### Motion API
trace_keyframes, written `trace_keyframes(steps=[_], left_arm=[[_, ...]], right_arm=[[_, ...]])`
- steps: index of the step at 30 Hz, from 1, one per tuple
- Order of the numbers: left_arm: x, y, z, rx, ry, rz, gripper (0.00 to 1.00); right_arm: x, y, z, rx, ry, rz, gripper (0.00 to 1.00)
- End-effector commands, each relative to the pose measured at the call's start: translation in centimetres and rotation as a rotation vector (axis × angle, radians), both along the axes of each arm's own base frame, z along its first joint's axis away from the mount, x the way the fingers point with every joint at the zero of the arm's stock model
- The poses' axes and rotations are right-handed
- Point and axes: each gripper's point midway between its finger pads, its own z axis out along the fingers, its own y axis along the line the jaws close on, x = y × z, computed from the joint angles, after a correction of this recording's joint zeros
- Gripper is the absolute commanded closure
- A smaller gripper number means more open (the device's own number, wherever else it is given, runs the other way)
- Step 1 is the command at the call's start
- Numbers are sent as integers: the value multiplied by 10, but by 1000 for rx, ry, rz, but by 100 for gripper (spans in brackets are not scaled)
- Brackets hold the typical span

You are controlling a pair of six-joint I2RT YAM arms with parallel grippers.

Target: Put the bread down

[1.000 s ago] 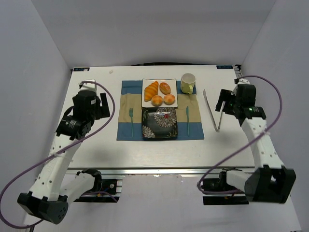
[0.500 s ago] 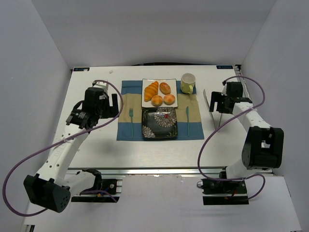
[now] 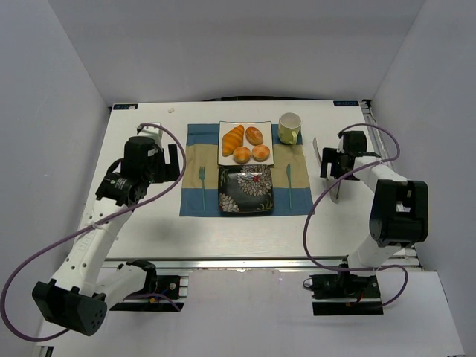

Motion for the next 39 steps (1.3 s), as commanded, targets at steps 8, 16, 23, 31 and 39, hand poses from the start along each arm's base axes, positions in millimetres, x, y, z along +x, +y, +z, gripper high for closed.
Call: trace_keyframes(steps=[8, 16, 23, 31, 39], left_arm=[[-10, 9, -1, 12, -15, 29, 2], [-11, 12, -8, 21, 3, 45, 2], [-10, 11, -11, 18, 7, 50, 2], [-15, 13, -12, 22, 19, 52, 2], [-22, 13, -2, 5, 2, 49, 2]], right_arm=[[11, 2, -33, 13, 36, -9, 11], [23, -2, -48, 2, 64, -45, 12], [30, 0, -54, 8, 78, -39, 22], [38, 3, -13, 40, 10, -73, 40], [31, 3, 110, 95, -162, -168, 40]])
